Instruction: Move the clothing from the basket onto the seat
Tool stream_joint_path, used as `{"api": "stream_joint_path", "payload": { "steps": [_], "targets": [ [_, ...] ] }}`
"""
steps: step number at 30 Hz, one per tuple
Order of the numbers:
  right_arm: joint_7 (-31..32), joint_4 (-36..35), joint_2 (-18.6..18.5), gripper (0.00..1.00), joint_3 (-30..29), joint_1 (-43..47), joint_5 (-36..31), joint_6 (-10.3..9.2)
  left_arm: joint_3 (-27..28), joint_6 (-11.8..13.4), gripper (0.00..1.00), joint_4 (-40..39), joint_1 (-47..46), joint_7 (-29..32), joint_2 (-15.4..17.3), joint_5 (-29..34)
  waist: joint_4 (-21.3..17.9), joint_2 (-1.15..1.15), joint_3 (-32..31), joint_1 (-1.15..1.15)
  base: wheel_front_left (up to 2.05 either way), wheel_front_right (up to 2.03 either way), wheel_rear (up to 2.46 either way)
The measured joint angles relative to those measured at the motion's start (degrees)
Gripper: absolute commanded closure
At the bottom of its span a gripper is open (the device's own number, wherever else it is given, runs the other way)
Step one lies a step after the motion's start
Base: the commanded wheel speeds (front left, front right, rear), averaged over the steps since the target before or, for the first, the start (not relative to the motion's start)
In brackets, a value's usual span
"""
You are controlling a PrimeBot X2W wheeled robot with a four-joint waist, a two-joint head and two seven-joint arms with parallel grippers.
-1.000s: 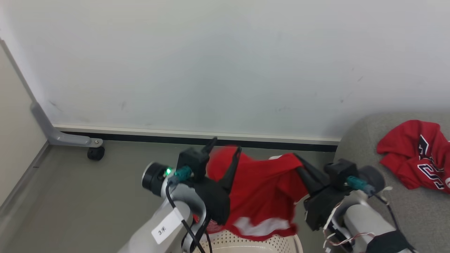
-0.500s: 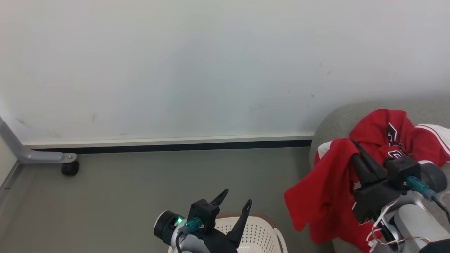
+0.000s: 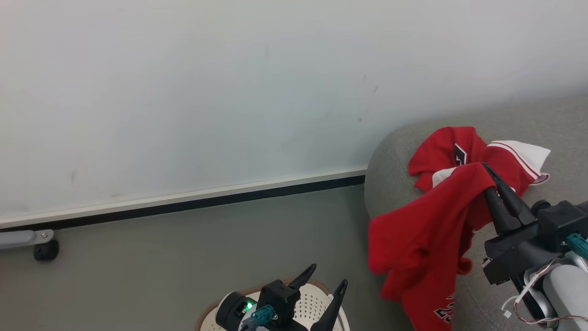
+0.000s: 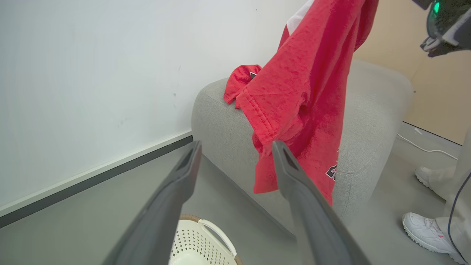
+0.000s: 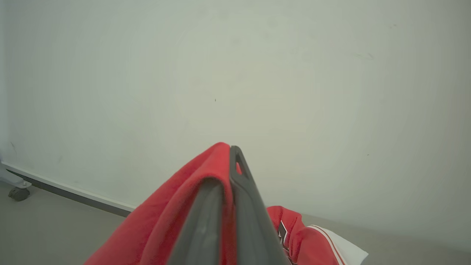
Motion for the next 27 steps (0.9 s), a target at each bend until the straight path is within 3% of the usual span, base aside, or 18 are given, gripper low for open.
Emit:
{"api": "stream_joint_path", "payload": {
  "steps": [9,15,23,27],
  "targets": [
    [1.7,-5.5,-2.6,1.0,-0.7,1.3,-0.5,-0.59,-0.1,0.1,0.0,-1.2,0.1,-0.2,-0.2,1.0,-4.6,0.0,0.8,0.0,0.0,0.0,0.0],
    [3.8,-4.5,-4.1,1.0,-1.9,-0.5,0.2,0.2,-0.2,0.1,0.0,-2.2,-0.2,-0.2,-0.4,2.5,-6.2,0.0,2.5,0.0,0.0,0.0,0.0],
    [7.2,-1.1,-5.4,1.0,-3.1,-16.0,0.0,3.54,-0.1,0.2,0.0,-4.9,-1.9,-0.4,-0.3,3.9,-5.9,0.0,6.0,0.0,0.0,0.0,0.0],
    [9.3,1.9,-6.4,1.0,-4.8,-26.3,-0.1,4.04,0.4,0.4,0.0,-6.6,-3.4,-0.5,1.0,4.9,-5.2,0.0,8.3,0.01,0.0,0.0,0.0]
  ]
}}
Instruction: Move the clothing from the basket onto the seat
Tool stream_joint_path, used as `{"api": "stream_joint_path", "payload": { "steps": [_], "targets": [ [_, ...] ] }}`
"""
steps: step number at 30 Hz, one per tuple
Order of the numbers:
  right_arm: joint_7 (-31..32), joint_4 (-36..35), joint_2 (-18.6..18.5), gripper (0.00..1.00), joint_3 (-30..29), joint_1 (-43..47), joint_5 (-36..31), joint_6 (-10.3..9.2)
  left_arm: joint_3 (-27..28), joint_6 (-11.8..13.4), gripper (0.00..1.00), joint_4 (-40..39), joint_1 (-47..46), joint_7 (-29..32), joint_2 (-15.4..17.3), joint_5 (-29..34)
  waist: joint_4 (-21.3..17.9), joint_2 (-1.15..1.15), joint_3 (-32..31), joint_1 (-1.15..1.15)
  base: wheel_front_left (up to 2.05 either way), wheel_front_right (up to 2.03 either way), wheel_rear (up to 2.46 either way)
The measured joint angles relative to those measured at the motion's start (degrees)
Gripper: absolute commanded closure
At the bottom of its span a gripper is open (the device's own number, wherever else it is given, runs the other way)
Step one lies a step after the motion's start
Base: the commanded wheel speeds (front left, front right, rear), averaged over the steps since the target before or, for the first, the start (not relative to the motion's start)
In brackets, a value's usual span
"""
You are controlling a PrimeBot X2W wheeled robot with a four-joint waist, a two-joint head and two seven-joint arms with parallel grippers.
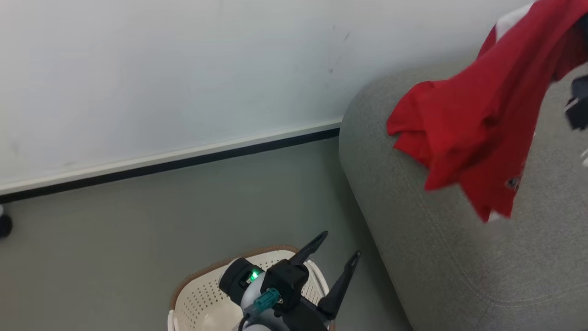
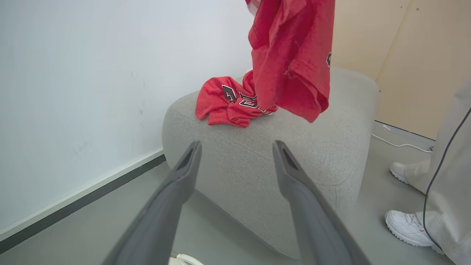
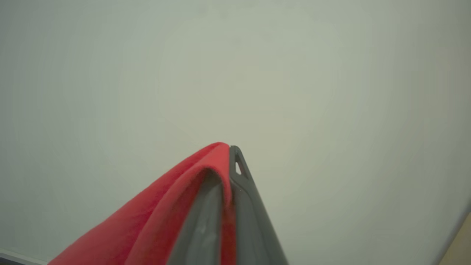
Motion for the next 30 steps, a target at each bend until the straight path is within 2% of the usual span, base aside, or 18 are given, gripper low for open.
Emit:
{"api": "stream_joint_path", "payload": {
  "steps": [6,12,21,27,30],
  "targets": [
    [2.5,7.0,-2.5,1.0,-2.6,-12.9,-1.1,0.43,2.0,0.3,0.0,-2.7,-1.3,0.0,2.9,1.6,1.5,0.0,4.0,0.0,0.0,0.0,0.0],
    [4.2,13.7,-4.9,1.0,-4.6,-21.0,-1.1,0.43,3.1,0.7,0.0,-5.6,-2.6,0.0,4.8,2.7,2.7,0.0,8.4,0.01,0.0,0.0,0.0],
    [4.8,19.9,-7.6,1.0,-5.0,-24.5,-3.0,0.43,4.5,1.2,0.0,-10.1,-6.0,0.0,5.4,5.4,3.5,0.01,15.2,0.0,0.0,0.0,0.0],
    [3.9,22.7,-7.4,1.0,-4.0,-24.4,-4.1,0.35,5.0,1.2,0.0,-12.2,-7.6,0.0,5.8,6.7,3.4,0.01,19.0,0.0,0.0,0.0,0.0],
    [3.3,24.2,-6.0,1.0,-2.9,-24.1,-4.3,0.36,5.4,1.2,0.0,-13.2,-8.5,0.0,6.4,8.1,3.1,0.01,21.3,0.0,0.0,0.0,0.0]
  ]
}}
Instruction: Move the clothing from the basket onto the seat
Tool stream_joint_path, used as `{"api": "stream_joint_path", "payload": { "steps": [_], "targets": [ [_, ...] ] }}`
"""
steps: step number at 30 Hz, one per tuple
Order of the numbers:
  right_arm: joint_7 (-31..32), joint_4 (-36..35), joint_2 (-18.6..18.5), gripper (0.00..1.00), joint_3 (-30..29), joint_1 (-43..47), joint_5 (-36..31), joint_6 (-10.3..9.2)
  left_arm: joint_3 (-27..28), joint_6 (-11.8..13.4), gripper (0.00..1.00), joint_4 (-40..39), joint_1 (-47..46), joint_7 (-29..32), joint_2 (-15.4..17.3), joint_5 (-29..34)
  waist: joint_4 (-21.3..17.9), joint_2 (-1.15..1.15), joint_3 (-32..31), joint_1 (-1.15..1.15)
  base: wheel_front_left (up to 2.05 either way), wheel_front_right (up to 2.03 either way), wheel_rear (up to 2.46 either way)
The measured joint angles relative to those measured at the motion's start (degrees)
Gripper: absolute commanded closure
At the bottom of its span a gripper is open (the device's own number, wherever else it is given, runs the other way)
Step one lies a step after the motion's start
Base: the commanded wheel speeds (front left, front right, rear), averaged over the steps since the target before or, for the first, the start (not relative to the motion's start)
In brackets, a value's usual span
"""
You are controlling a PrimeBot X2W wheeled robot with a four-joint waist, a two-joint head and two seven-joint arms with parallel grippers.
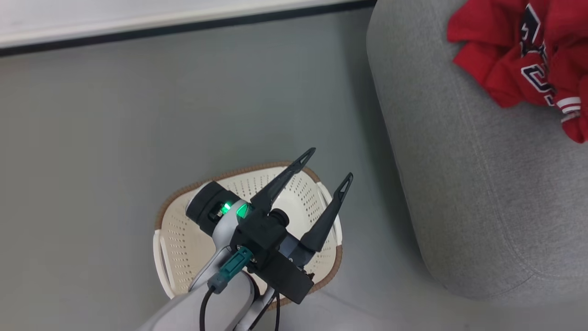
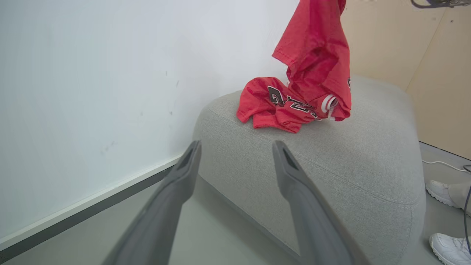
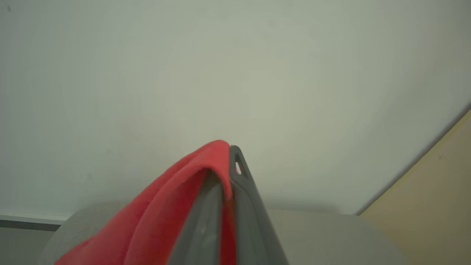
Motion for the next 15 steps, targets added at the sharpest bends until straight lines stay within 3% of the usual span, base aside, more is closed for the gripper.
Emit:
{"api": "stream_joint_path", "payload": {
  "steps": [10,13,14,15],
  "targets": [
    [-3.1,9.2,7.8,1.0,3.1,7.2,0.5,0.05,0.2,0.2,0.0,0.0,-2.2,1.0,1.0,1.6,-1.7,0.0,6.5,0.0,0.0,0.0,0.0],
    [-4.5,10.9,8.5,0.85,3.3,8.1,0.5,0.05,0.5,0.4,0.0,0.5,-2.4,1.1,1.2,1.6,-2.4,0.0,7.4,0.0,0.0,0.0,0.0],
    [-5.0,11.4,9.0,0.67,3.3,8.1,0.6,0.05,0.8,0.4,0.0,0.6,-2.3,1.0,1.5,1.6,-2.7,0.01,7.6,0.0,0.0,0.0,0.0],
    [-5.7,11.7,9.5,0.56,3.3,8.1,0.6,0.05,1.1,0.4,0.0,0.9,-2.3,1.0,1.9,1.6,-3.0,0.0,7.6,0.0,0.0,0.0,0.0]
  ]
}}
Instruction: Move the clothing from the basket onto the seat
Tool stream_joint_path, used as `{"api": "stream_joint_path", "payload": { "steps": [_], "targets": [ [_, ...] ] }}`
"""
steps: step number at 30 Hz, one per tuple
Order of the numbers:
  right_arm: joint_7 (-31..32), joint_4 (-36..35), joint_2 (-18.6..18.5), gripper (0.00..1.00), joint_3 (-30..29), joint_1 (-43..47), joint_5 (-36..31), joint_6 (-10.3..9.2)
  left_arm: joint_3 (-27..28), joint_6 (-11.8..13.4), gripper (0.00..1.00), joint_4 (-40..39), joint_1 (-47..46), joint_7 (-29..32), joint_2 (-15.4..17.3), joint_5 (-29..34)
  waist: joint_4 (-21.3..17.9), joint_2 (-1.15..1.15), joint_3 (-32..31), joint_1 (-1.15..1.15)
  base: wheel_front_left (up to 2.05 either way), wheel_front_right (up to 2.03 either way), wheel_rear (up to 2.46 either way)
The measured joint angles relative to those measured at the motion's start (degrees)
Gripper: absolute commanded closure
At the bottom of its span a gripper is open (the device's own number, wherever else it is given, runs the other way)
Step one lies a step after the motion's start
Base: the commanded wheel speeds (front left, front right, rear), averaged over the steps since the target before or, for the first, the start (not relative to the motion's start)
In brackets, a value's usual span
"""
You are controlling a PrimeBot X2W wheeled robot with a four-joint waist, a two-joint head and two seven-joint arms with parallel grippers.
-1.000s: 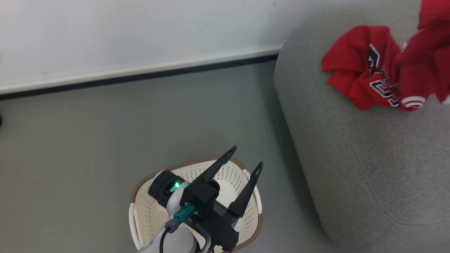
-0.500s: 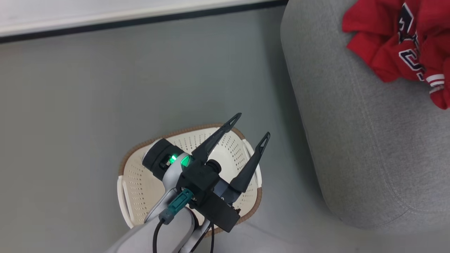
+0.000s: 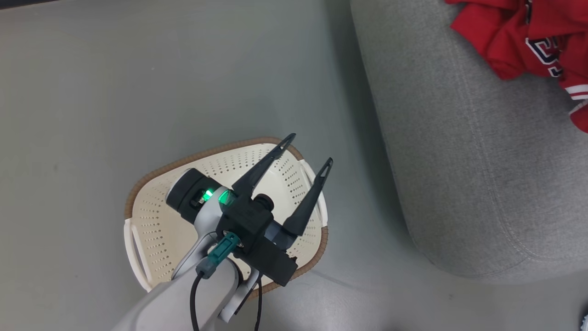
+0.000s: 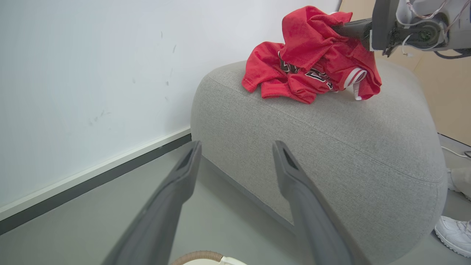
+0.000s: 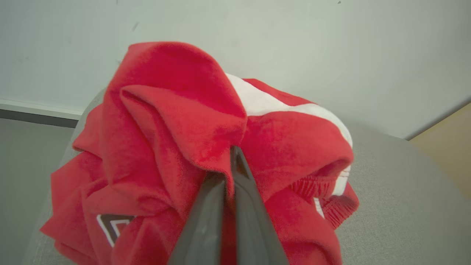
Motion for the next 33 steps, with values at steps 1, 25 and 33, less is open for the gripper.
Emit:
{"api": "stream_joint_path", "payload": {
  "steps": [1,25,33],
  "targets": [
    [-0.6,0.2,0.4,0.0,0.1,0.0,0.0,0.0,0.2,0.0,0.0,0.1,0.0,0.0,0.3,0.0,-0.3,0.0,0.0,0.0,0.0,0.0,0.0],
    [-6.9,-4.7,5.8,0.0,0.8,14.4,2.9,1.11,7.9,0.0,0.0,7.0,5.1,-1.0,-2.7,-5.1,-1.8,-0.02,-13.0,-0.02,0.0,0.0,0.0],
    [-6.9,-9.2,7.4,0.0,0.3,21.4,3.7,0.94,11.3,0.1,0.0,9.5,9.1,-1.1,-3.8,-6.5,1.9,-0.02,-18.2,-0.02,0.0,0.0,0.0]
  ]
}}
